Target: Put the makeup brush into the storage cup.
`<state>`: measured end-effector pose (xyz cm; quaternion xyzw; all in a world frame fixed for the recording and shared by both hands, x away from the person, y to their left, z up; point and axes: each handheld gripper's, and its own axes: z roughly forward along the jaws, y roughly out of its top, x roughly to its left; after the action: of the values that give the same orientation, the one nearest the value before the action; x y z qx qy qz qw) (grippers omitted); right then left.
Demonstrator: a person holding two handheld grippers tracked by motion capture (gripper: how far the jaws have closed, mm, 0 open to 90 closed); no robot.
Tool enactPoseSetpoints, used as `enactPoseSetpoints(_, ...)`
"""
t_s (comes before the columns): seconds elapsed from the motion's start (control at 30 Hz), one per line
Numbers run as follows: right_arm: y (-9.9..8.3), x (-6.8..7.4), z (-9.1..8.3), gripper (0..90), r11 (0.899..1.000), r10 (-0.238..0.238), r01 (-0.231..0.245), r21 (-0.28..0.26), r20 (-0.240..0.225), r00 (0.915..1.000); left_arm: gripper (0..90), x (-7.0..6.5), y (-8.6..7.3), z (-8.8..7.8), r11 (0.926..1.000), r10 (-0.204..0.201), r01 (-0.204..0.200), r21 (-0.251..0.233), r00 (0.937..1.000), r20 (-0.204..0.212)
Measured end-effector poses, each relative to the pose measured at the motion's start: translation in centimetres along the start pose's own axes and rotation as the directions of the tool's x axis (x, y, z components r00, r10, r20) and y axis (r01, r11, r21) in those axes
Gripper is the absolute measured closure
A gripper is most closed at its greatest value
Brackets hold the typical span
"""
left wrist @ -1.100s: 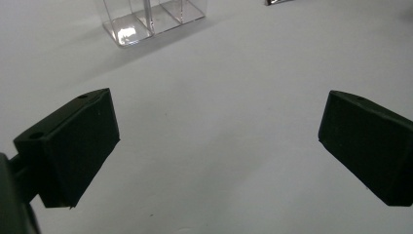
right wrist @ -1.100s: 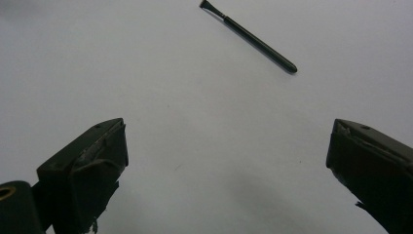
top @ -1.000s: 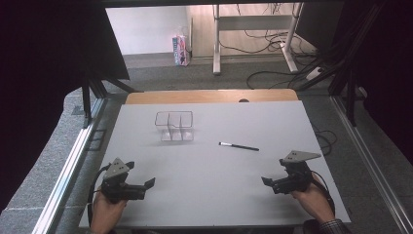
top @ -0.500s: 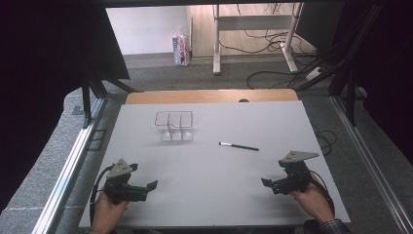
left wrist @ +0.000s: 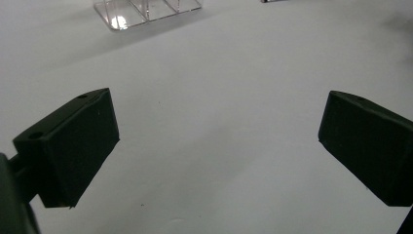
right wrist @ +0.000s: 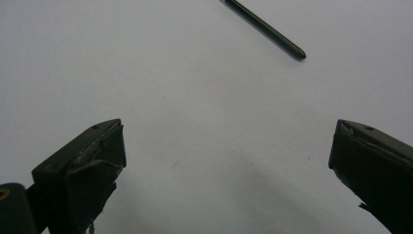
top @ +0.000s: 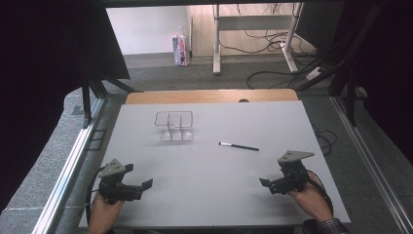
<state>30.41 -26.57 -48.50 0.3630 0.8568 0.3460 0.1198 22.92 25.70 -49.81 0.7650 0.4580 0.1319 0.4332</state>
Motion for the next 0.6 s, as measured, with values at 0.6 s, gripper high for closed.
enactPoseSetpoints(0.6, 1.4, 0.1, 0.2, 0.0, 0.998, -0.034, 0.034, 0.059, -0.003, 0.9994, 1.1, -0.3, 0.0, 0.2, 0.9993, 0.025, -0.024, 0.028, 0.9992, -0.032)
